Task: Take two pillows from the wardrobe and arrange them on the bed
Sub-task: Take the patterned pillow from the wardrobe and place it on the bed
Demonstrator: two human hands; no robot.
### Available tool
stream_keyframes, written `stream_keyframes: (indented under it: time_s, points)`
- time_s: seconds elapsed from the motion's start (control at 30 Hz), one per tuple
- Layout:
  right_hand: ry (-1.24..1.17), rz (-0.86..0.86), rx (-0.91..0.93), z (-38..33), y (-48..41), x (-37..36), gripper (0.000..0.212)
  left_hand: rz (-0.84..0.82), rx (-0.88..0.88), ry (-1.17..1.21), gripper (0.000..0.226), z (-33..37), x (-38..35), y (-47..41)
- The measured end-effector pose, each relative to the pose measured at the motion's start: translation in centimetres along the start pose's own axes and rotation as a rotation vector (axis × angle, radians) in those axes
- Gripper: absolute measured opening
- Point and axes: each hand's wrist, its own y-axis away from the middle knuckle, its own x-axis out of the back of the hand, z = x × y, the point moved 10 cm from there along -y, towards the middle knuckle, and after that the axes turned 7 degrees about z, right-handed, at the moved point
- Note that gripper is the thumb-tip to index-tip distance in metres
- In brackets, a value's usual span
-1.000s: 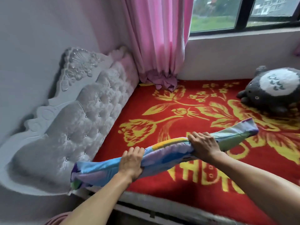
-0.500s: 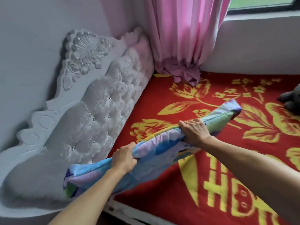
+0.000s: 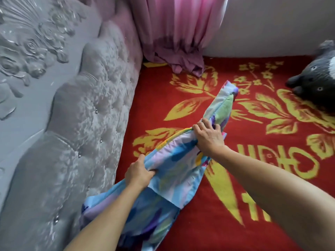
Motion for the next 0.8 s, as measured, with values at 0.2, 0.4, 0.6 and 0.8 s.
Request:
stream_keyframes:
  time_s: [0.2,0.4,0.6,0.8]
  points:
    - [-0.015,0.065,-0.032,-0.4,-3.2,3.0,0.026,0.013,-0.073,0.036,0.035,0.8,2.0,-1.4]
    - [-0.005,0.183,0.041,-0.2,-8.6,10.2,0.022,0.143,-0.091,0.112,0.032,4.3,8.2,-4.2]
    - [-0.024,0.387,0.068,0.7,-16.3,17.3,0.018,0.301,-0.077,0.208,0.030,8.7,14.3,-9.2]
    - [-0.119,0.432,0.099,2.7,-27.0,16.1,0.023,0.384,-0.029,0.248,0.036,11.4,14.2,-18.1]
